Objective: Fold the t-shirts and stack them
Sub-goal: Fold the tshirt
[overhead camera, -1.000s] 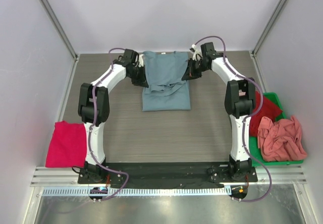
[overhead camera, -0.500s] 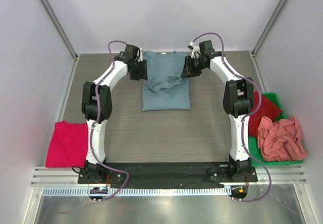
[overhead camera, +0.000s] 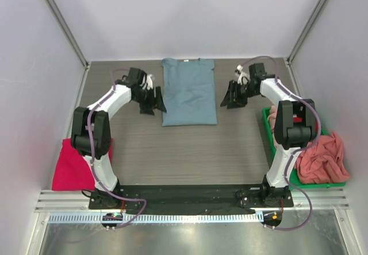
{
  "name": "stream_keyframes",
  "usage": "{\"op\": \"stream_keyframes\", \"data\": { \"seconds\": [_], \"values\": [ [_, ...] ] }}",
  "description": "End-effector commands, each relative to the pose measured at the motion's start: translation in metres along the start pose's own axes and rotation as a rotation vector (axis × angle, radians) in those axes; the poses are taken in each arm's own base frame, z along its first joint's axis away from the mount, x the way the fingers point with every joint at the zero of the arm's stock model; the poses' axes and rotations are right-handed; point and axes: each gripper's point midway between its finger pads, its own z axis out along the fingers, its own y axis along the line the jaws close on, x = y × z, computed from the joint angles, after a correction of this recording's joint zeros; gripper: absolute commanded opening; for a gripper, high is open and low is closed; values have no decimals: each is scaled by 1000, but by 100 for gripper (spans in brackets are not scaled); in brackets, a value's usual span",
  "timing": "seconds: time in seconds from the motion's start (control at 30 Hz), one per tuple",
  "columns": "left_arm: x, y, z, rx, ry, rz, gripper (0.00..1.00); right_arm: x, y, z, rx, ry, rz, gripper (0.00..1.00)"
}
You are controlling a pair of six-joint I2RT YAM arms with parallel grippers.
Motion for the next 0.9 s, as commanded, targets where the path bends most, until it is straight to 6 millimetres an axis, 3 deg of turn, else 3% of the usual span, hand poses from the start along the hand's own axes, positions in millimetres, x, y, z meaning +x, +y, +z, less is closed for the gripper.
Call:
{"op": "stream_keyframes", "data": {
  "seconds": [0.0, 0.1, 0.4, 0.7, 0.87],
  "values": [
    [46, -15, 21, 160, 157, -158, 68, 37, 11, 24, -134, 119, 120, 50],
    [54, -18, 30, 197, 180, -211, 68, 47, 10, 31, -167, 155, 163, 52],
    [48, -13, 55, 203, 193, -261, 67, 68, 4, 41, -177, 210, 249, 52],
    [55, -7, 60, 181, 229, -270, 64, 94, 1, 45, -177, 266, 322, 52],
    [58, -4, 63, 176, 240, -277, 56, 89, -1, 52, -177, 264, 338, 52]
  ]
}}
